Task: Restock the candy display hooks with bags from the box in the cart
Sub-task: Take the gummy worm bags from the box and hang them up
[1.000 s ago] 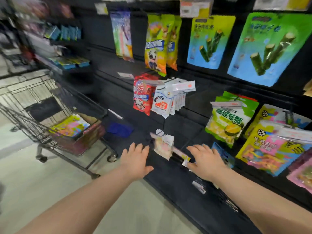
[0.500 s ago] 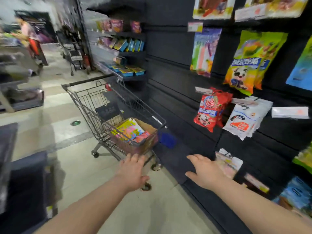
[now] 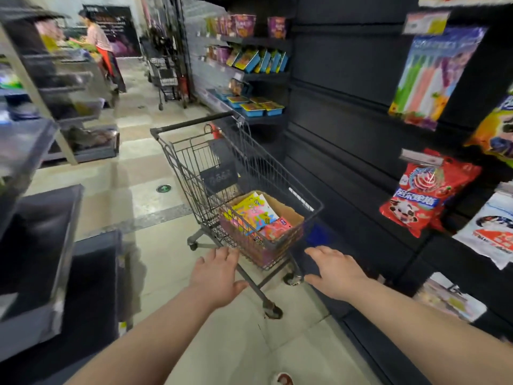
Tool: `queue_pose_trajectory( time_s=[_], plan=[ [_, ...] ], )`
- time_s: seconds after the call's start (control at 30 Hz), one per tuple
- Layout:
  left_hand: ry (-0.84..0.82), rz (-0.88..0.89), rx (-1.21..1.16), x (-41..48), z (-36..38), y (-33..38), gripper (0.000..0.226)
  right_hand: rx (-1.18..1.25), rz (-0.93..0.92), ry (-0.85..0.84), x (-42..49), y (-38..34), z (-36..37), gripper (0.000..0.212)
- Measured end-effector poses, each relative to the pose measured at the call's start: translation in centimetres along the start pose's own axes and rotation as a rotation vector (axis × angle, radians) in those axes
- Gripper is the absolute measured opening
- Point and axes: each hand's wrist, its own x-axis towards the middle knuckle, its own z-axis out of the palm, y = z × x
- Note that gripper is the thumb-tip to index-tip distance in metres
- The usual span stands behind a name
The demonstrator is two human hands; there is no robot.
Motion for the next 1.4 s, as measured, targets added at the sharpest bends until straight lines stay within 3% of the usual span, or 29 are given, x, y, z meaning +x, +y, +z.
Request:
queue_pose_trajectory(
  time_s=[0.5, 0.67, 0.93, 1.3, 1.4],
  plan=[
    [-0.07, -0.069, 0.054, 18.6, -2.8, -2.9, 0.08, 0.071, -0.108, -0.026, 20.6, 2.3, -3.7, 0.053],
    [-0.107, -0.076, 0.053, 22.3, -3.1, -2.8, 0.078, 0.108, -0.116, -0.062, 24.3, 3.7, -4.5, 0.047],
    [-0.129, -0.073, 0.054, 26.9, -3.7, -3.4, 0.079, 0.087, -0.096, -0.087, 28.2, 5.4, -5.2, 0.054],
    [-0.228, 0.128, 0.11, 37.7, -1.7, -3.0, 0.081, 0.205, 0.059, -0.144, 34.3, 6.4, -3.8, 0.05],
    [-0.258, 0.182, 0.107, 41.7, -0.9, -4.4, 0.08, 0.263, 0.121, -0.14, 37.4, 5.9, -3.1, 0.057]
  ],
)
